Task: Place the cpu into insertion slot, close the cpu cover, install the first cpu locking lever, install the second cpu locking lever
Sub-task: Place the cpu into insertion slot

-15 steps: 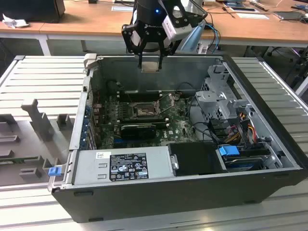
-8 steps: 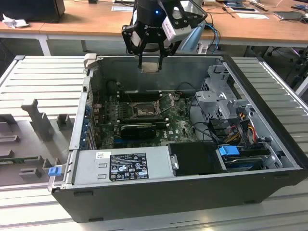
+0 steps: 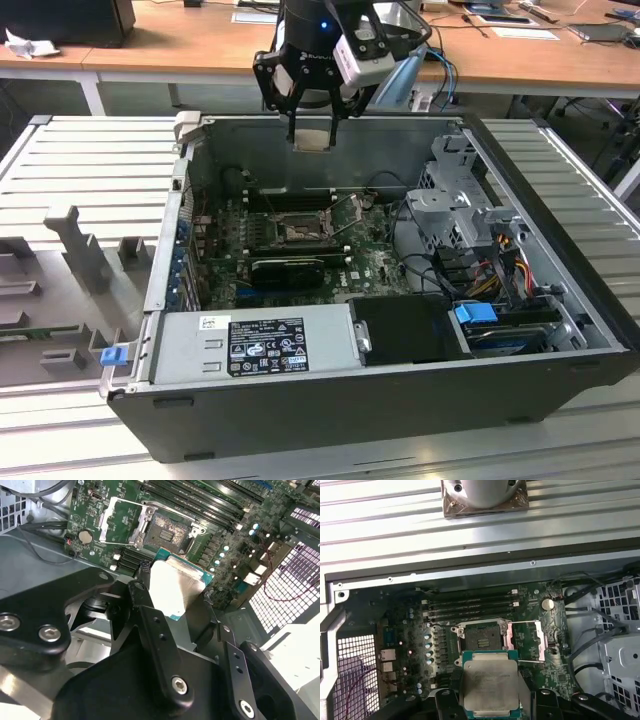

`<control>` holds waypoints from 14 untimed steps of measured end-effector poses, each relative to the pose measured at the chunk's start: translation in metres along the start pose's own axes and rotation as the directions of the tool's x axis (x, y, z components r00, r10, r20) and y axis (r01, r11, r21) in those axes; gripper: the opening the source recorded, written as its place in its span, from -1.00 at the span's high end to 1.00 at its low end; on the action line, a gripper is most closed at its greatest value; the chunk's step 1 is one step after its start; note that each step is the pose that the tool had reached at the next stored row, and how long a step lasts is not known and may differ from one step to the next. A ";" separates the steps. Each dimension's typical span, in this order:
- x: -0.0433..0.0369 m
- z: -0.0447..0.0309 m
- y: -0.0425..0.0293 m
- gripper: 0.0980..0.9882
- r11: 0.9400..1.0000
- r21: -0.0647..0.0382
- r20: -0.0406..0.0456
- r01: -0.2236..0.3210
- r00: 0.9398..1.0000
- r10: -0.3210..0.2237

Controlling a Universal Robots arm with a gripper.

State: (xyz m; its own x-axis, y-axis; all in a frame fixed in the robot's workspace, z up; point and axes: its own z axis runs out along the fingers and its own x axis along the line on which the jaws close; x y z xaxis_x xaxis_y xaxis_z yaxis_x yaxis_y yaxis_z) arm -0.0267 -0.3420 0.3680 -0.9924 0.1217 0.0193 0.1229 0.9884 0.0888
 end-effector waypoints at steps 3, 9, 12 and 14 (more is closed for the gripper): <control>0.0000 0.0000 0.0000 0.04 1.000 -0.001 0.003 -0.029 1.000 0.029; 0.0000 0.0000 0.0000 0.04 0.998 -0.001 0.005 -0.060 0.998 0.061; 0.0000 0.0000 0.0000 0.04 0.997 -0.002 0.007 -0.076 0.997 0.076; 0.0000 0.0000 0.0000 0.04 0.996 -0.002 0.008 -0.086 0.996 0.086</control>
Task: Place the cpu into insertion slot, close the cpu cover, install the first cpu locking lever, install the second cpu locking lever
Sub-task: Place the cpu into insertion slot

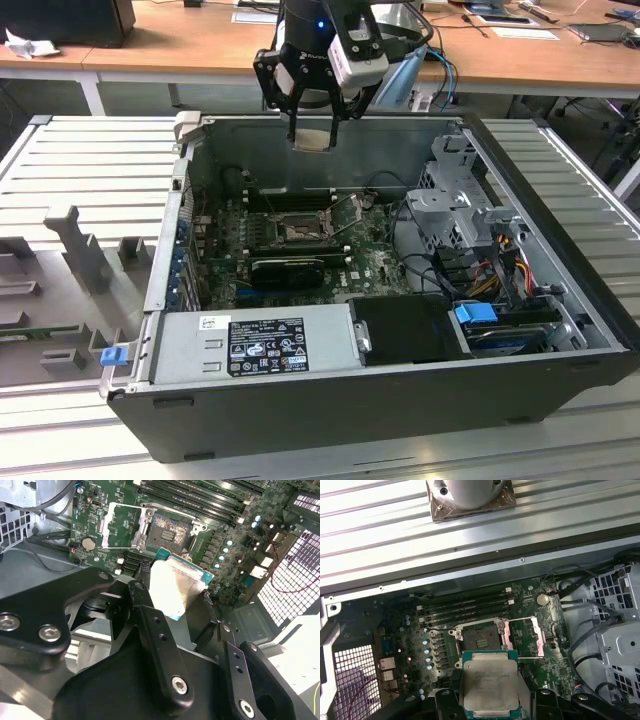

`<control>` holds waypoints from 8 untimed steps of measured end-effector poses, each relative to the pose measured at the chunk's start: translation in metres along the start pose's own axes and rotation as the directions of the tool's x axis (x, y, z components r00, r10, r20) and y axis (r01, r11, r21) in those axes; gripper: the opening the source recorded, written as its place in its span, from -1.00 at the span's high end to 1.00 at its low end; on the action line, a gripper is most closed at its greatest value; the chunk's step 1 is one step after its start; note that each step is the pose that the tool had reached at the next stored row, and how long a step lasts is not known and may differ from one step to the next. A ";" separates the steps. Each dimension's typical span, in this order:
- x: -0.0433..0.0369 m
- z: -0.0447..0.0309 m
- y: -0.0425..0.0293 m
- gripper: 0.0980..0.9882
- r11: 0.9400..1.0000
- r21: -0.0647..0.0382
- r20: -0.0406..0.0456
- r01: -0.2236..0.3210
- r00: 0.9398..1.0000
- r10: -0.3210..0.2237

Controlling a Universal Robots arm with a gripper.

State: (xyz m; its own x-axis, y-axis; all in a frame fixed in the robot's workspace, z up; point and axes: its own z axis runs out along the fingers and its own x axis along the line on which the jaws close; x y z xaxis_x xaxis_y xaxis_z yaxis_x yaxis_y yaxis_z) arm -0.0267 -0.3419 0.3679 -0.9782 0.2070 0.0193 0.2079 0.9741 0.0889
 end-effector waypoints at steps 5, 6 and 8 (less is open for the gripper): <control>0.0000 0.0000 0.0000 0.04 1.000 -0.001 0.003 -0.030 1.000 0.030; 0.0000 0.0000 0.0000 0.04 0.999 -0.001 0.003 -0.033 0.999 0.033; 0.0000 0.0000 0.0000 0.04 0.999 -0.001 0.004 -0.039 0.999 0.039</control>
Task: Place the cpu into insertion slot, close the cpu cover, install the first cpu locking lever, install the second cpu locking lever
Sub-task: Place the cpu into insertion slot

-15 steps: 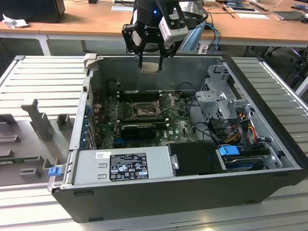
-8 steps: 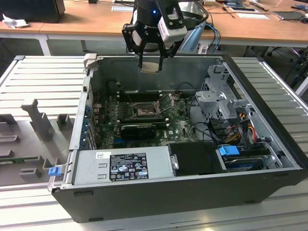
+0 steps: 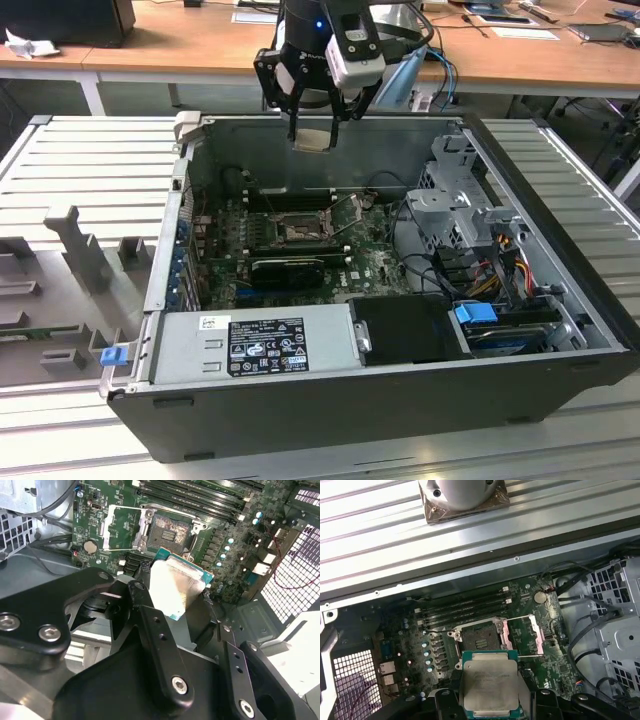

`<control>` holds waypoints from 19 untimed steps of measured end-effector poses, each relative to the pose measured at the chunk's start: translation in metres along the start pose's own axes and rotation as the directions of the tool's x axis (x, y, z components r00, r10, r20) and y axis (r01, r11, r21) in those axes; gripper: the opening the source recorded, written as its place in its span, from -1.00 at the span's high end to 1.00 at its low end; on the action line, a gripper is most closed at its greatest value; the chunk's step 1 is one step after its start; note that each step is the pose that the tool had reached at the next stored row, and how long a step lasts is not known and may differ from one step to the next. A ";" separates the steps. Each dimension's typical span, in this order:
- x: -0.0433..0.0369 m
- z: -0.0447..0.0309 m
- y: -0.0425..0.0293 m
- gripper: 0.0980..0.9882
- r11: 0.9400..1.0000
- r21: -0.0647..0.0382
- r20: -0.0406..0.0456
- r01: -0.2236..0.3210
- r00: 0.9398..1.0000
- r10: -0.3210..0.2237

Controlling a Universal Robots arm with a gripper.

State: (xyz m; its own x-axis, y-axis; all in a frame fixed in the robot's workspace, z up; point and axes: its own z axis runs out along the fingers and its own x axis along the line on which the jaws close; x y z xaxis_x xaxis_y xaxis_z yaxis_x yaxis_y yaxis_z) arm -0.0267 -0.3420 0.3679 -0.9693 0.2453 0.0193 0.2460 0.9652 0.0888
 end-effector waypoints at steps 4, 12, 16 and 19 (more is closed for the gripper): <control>0.0000 0.0000 0.0000 0.04 1.000 0.000 0.002 -0.021 1.000 0.021; 0.0000 0.0000 0.0000 0.04 0.998 -0.001 0.005 -0.057 0.998 0.057; 0.0000 0.0000 0.0000 0.04 0.997 -0.002 0.007 -0.082 0.997 0.082; 0.0000 0.0000 0.0000 0.04 0.995 -0.002 0.008 -0.095 0.995 0.095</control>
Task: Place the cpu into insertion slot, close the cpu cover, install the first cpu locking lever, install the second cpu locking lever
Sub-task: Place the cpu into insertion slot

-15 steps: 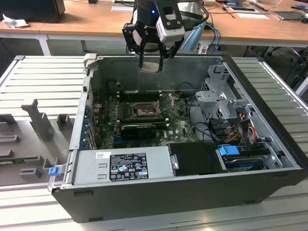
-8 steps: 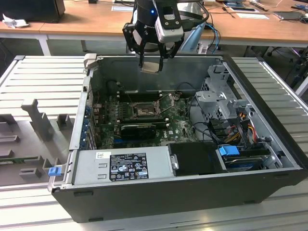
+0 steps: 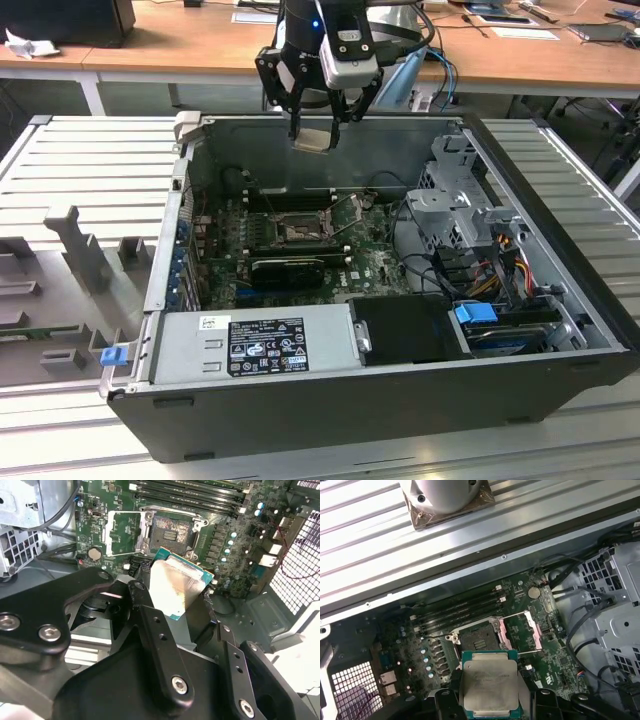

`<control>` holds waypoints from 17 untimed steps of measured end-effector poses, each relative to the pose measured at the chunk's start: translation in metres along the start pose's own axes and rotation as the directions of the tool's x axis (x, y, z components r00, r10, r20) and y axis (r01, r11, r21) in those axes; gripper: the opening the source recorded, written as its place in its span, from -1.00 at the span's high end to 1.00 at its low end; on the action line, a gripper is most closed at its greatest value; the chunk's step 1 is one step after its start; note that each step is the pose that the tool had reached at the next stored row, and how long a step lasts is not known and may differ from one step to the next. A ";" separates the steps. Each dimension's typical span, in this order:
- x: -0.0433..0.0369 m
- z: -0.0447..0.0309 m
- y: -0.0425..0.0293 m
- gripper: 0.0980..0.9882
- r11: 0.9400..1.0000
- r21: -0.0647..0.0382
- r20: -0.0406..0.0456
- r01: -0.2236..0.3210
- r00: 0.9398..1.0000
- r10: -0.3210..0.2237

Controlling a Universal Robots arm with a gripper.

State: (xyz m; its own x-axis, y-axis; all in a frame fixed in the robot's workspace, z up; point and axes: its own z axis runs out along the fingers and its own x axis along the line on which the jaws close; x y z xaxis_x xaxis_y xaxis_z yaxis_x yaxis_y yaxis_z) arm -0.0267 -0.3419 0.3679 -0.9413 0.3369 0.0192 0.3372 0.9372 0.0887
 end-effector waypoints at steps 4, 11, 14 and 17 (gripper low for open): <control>0.0000 0.0000 0.0000 0.04 1.000 0.000 0.002 -0.019 1.000 0.019; 0.0000 0.0000 0.0000 0.04 0.998 -0.001 0.005 -0.058 0.998 0.058; 0.0000 0.0001 0.0000 0.04 0.997 -0.002 0.007 -0.077 0.997 0.077; 0.0000 0.0001 0.0000 0.04 0.996 -0.002 0.008 -0.094 0.996 0.094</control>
State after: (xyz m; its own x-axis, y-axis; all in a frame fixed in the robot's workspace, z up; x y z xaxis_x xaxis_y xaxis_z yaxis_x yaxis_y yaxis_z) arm -0.0267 -0.3419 0.3678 -0.9053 0.4243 0.0193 0.4242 0.9012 0.0887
